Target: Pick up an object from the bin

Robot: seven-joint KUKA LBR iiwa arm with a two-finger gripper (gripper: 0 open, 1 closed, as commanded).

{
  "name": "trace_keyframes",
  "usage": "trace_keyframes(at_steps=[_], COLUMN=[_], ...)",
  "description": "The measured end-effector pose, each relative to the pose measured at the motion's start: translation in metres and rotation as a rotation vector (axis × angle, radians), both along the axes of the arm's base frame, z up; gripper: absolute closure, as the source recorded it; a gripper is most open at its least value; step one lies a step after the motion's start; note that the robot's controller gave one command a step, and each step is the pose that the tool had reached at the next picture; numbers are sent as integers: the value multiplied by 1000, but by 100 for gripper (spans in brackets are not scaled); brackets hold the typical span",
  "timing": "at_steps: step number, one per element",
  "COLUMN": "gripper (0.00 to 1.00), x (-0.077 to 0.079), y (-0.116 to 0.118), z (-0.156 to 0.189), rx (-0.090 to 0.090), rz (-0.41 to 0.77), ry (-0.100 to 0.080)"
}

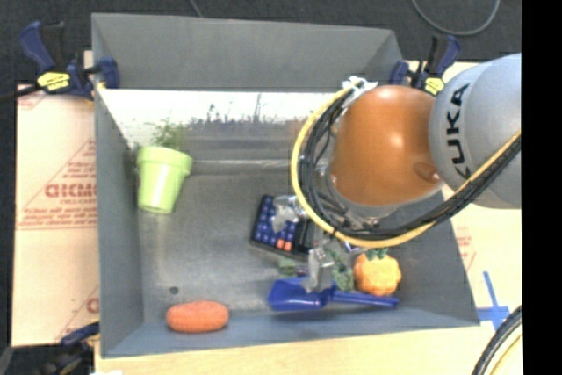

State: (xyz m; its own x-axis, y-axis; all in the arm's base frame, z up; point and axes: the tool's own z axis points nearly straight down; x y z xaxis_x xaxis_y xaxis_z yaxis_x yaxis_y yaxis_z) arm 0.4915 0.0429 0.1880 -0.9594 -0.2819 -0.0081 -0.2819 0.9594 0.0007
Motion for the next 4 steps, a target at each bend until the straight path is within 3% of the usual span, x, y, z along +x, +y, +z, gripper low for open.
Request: trace_keyframes(at_steps=[1, 2, 3, 4], gripper=[0, 0, 0, 100], x=[-8, 1, -5, 9], y=[-41, -16, -39, -21], z=[-65, -33, -71, -44], rx=[-6, 0, -7, -3], rz=[406, 268, 599, 490], ry=[0, -8, -3, -18])
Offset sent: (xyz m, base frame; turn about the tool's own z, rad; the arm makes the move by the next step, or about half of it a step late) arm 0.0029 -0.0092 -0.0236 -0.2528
